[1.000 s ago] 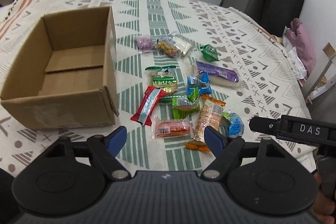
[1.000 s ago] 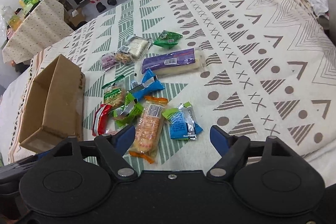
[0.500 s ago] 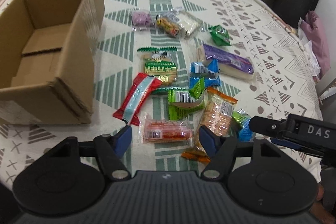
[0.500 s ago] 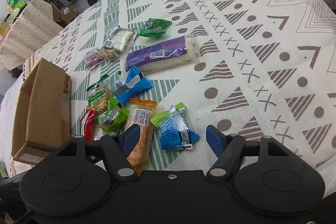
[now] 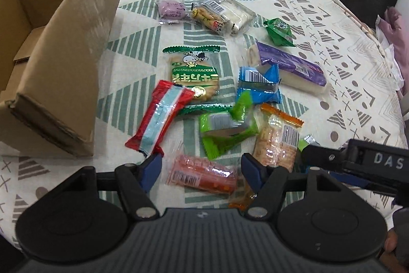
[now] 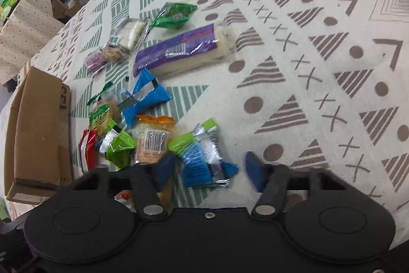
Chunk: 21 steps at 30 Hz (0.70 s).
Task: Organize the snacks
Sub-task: 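Grasp the orange sausage pack with the left gripper while the right grasps a blue candy, then carry both snacks over the cardboard box and open both grippers to drop them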
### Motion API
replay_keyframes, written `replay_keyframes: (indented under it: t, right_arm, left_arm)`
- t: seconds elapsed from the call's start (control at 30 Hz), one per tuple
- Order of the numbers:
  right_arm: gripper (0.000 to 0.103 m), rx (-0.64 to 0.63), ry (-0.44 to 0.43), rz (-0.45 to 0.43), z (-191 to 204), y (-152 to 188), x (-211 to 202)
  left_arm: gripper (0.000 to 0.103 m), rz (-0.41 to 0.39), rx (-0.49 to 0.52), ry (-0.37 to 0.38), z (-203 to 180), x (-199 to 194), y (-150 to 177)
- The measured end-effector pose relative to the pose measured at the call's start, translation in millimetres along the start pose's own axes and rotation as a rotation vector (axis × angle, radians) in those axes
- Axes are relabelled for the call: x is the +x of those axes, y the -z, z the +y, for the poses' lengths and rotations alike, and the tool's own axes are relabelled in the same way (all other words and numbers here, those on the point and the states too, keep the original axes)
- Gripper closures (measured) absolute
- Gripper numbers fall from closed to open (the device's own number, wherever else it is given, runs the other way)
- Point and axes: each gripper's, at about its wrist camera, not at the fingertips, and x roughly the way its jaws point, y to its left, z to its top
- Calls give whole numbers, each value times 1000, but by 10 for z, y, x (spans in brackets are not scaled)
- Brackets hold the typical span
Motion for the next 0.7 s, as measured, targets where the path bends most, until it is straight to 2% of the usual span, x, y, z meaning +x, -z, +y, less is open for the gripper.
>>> replay_keyframes:
  t: [0.03,0.17,0.43,0.7]
  right_arm:
    - [56,10,-14,8,-12,4,9]
    - [59,10,-34,-2,-2,31,-22]
    - [61,-2,-95,-55,27,77,-216]
    - [62,-44,-108,-118,104,125,-437]
  left_arm:
    - [38,-3,1,-3,-7,-2,5]
    - [52,0,-4,12,4,-25,15]
    - [55,-21,-15,14,26,-169,66]
    - [56,-74,-6,18,5,-462,72]
